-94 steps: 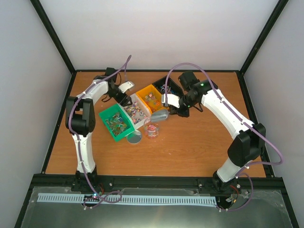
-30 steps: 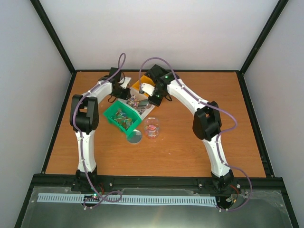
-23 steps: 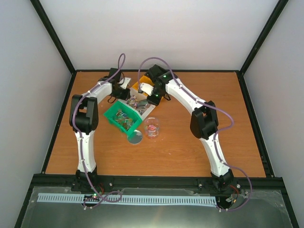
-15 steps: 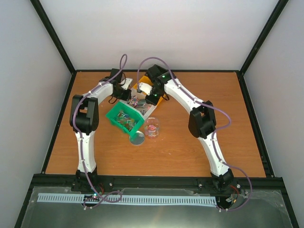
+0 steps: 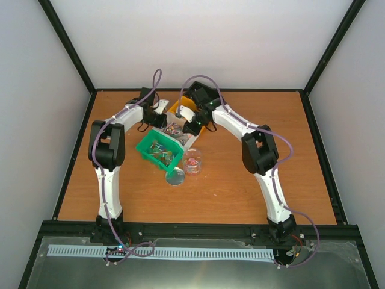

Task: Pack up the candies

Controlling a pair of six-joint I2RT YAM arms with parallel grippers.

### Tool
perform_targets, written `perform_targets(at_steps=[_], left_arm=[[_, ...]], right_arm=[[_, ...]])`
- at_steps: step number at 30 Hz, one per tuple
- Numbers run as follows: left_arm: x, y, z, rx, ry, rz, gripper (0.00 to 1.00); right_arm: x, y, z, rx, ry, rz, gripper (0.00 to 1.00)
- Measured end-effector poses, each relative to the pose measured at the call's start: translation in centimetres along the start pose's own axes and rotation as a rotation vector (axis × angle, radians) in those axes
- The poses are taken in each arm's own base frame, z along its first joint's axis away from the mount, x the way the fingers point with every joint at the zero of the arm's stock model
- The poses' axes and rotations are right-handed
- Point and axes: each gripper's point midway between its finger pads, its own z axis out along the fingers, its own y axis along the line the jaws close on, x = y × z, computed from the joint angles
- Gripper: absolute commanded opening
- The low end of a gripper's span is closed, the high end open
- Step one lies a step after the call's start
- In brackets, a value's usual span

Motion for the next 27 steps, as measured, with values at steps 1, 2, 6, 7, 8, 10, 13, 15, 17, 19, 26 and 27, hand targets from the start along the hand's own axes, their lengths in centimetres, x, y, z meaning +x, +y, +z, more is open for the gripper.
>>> perform_targets(at_steps=[1, 2, 6, 7, 8, 10, 13, 15, 17, 19, 26, 27], left_arm=[[0.0, 0.0, 0.0, 0.001, 0.000, 0.000, 0.14], [0.0, 0.0, 0.0, 0.001, 0.000, 0.000, 0.15], [0.1, 0.0, 0.0, 0.004, 0.002, -0.004, 0.20], [0.0, -0.1, -0.1, 0.007, 0.003, -0.006, 0.22], [0.1, -0.1, -0.1, 0.010, 0.006, -0.010, 0.23], [0.1, -0.1, -0.3, 0.018, 0.017, -0.018, 0.26], [-0.1, -0.1, -0.8, 0.038, 0.025, -0.034, 0.33], [-1.1, 0.0, -1.4, 0.046, 0.005, -0.033, 0.39], [-2.4, 0.0, -2.3, 0.055, -0.025, -0.028, 0.46], [-3.0, -0.1, -2.9, 0.063, -0.035, -0.025, 0.53], [-4.6, -0.1, -4.2, 0.079, -0.075, -0.017, 0.62], [-4.6, -0.1, -4.2, 0.080, -0.075, -0.018, 0.62]], right_arm=[[0.1, 0.0, 0.1, -0.007, -0.020, 0.003, 0.03], [0.3, 0.0, 0.3, -0.014, -0.038, 0.005, 0.03], [0.9, -0.1, 0.7, -0.025, -0.114, -0.007, 0.03], [1.1, -0.1, 0.8, -0.026, -0.129, -0.009, 0.03], [1.1, -0.1, 0.9, -0.026, -0.144, -0.012, 0.03], [1.3, 0.1, 1.0, -0.030, -0.168, -0.008, 0.03], [1.6, 0.4, 1.2, -0.045, -0.200, 0.004, 0.03], [2.1, 0.6, 1.1, -0.058, -0.221, 0.013, 0.03], [2.5, 0.8, 1.0, -0.070, -0.235, 0.024, 0.03], [2.9, 0.9, 0.8, -0.076, -0.248, 0.031, 0.03], [3.4, 1.0, 0.2, -0.087, -0.274, 0.056, 0.03], [3.4, 1.0, 0.1, -0.089, -0.276, 0.060, 0.03]])
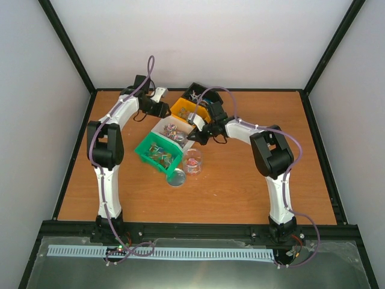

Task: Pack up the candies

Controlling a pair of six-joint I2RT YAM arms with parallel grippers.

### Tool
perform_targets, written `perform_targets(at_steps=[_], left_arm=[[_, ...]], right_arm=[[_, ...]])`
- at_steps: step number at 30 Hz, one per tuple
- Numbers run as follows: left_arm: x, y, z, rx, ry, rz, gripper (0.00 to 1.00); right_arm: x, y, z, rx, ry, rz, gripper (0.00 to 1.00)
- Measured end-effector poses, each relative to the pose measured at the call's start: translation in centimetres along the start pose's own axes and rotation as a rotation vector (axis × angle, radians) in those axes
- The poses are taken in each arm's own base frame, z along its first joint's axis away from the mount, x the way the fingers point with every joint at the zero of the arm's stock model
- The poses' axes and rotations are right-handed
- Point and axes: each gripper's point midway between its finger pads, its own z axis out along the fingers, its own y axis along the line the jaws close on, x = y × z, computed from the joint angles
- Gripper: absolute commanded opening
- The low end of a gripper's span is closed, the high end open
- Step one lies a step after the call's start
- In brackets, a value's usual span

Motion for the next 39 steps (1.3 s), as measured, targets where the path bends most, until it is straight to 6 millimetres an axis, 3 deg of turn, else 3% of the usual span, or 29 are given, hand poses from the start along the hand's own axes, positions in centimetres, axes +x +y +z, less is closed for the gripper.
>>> perform_targets(at_steps=[20, 30, 39], left_arm=[[0.5, 2.2, -1.0, -0.016, 0.007, -0.047, 0.64], [1.0, 2.8, -1.3, -0.020, 0.020, -0.066, 0.65], [1.7, 2.8, -1.4, -0.015, 0.045, -0.073, 0.70]], right_arm=[[-1.6, 0.7, -3.0, -0.045, -0.093, 0.015, 0.03], [-0.8, 0.9, -5.1, -0.049, -0.131, 0.026, 0.03], [-1.9, 2.7, -8.8, -0.060, -0.192, -0.021, 0.03]])
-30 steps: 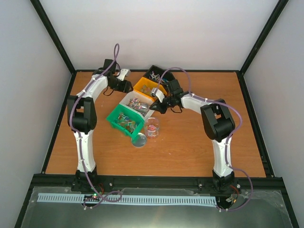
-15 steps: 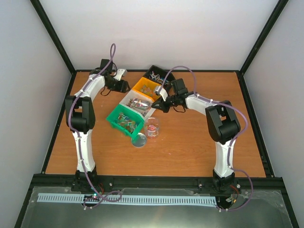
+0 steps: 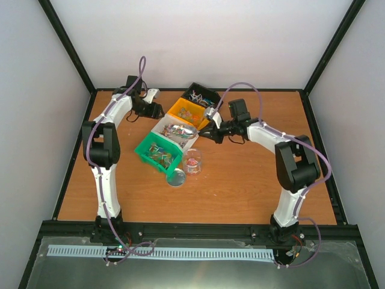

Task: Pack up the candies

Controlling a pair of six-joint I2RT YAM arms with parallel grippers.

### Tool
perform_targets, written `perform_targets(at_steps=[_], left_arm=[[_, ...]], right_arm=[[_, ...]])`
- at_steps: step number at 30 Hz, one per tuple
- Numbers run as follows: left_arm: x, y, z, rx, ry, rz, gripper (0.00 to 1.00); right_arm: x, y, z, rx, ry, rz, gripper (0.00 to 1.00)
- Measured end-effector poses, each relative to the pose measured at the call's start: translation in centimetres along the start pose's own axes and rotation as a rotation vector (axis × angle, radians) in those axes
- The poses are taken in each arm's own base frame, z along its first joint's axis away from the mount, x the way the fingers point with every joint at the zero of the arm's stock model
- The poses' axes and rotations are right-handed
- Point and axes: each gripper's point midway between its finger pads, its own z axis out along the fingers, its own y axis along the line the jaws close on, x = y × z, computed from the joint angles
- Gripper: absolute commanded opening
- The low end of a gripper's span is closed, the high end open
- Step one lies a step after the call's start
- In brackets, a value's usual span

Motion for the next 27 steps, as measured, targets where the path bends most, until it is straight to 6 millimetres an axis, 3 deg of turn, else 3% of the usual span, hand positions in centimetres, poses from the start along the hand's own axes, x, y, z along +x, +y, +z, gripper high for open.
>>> perform_targets(at_steps=[4, 10, 19, 27], left_arm=[[0.4, -0.1, 0.0, 0.003, 0.014, 0.006, 0.72], [0.4, -0.2, -0.3, 0.003, 0.015, 0.011, 0.73], [0.6, -0.6, -1.2, 0.003, 0.009, 0.027, 0.73], [1.6, -0.3, -1.0, 0.006, 0.026, 0.015, 0.73]], right_arm=[[-1.0, 1.4, -2.8, -0.002, -0.017, -0.055, 0.03], [-0.8, 3.4, -6.1, -0.009, 0.009, -0.120, 0.03], [0.3, 7.0, -8.4, -0.054, 0.088, -0.221, 0.03], [2.9, 7.9, -9.2, -0.057, 0.213, -0.230, 0.03]])
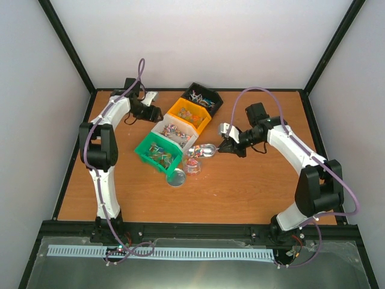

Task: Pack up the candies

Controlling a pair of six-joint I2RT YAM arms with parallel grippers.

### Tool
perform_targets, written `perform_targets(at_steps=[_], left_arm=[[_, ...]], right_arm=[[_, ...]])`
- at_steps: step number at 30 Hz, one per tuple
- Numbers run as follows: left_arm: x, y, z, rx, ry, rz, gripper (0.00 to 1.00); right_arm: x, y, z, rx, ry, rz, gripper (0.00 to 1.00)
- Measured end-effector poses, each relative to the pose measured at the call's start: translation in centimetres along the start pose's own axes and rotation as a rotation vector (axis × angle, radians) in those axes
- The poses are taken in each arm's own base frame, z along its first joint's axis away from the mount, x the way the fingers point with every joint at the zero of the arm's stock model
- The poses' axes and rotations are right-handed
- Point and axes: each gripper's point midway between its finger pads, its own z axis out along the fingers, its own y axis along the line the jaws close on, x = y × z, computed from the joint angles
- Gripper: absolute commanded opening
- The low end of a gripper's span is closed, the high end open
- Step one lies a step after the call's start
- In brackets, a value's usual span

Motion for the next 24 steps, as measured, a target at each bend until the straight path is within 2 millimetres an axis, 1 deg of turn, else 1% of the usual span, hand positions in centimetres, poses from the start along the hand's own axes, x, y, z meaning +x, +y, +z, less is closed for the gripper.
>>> perform_targets(at_steps=[4, 7, 13, 19, 24], left_arm=[[0.9, 0.1, 0.4, 0.005, 0.016, -0.010, 0.73], [1.3, 0.2, 0.6, 0.009, 0.022, -0.015, 0.73], [1.6, 0.0, 0.5, 0.012, 0.015, -0.013, 0.73], [1.4, 0.2, 0.3, 0.010, 0.000, -0.013, 0.73], [1.3, 0.2, 0.2, 0.019, -0.008, -0.013, 0.73]], right_arm=[[0.9, -0.2, -0.2, 0.005, 0.072, 0.011, 0.03], [1.2, -0.4, -0.5, 0.012, 0.111, 0.011, 0.03], [0.8, -0.6, -1.1, 0.032, 0.173, -0.021, 0.03], [0.8, -0.1, -0.9, 0.027, 0.234, -0.058, 0.03], [0.4, 0.2, -0.7, 0.027, 0.269, -0.096, 0.03]])
